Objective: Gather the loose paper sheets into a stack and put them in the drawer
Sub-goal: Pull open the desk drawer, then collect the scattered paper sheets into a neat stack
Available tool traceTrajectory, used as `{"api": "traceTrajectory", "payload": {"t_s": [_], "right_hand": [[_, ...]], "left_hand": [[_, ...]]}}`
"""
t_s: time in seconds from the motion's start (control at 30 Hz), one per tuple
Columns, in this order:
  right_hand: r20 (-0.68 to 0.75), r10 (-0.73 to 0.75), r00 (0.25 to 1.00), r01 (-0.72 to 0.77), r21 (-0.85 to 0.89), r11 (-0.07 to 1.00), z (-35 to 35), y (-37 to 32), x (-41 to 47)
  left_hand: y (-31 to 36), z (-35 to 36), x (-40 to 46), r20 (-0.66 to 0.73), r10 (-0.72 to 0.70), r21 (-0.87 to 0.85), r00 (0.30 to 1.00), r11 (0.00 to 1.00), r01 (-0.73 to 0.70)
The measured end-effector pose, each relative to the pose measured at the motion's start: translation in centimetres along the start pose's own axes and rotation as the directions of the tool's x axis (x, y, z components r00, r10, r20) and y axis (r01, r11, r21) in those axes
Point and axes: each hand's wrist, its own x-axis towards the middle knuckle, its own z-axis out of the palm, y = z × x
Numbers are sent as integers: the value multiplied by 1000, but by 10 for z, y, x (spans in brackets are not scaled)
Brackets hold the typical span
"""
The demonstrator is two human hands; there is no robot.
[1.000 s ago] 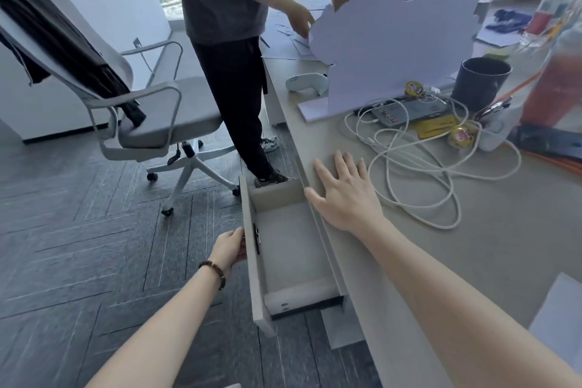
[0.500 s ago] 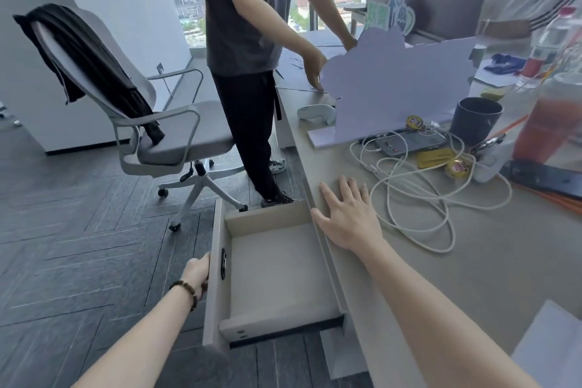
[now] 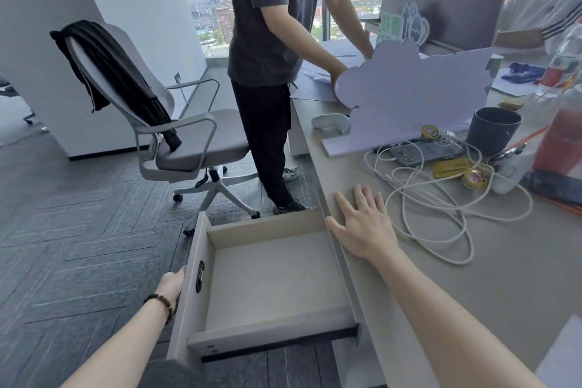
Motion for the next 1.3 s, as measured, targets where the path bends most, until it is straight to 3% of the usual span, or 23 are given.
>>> {"api": "traceTrajectory", "payload": {"t_s": [0.53,0.77,0.9,1.1,1.2,1.3], "right_hand": [[2,-6,1000,6,-32,999,2,1,3],[-2,-3,1000,3,-33,999,2,-3,-1],[-26,15,1000,-16,-30,999,-3,-7,-6],[-127,9,992,-12,-24,1000,-15,-9,-16],[-143,35,989,-28,46,999,-31,-11,-23],[-177,53,983,-35,103,994,-46,-9,-35]], "left_hand": [[8,-5,-14,-8,-5,74,1000,997,6],[11,-3,-21,-75,-12,-38,997,999,10],[41,-5,-34,-180,52,-191,982,978,-87],[84,3,-78,-260,334,-60,906,931,-360],[104,17,-108,-199,482,-30,853,867,-497],[125,42,-136,-74,535,-156,841,827,-540]]}}
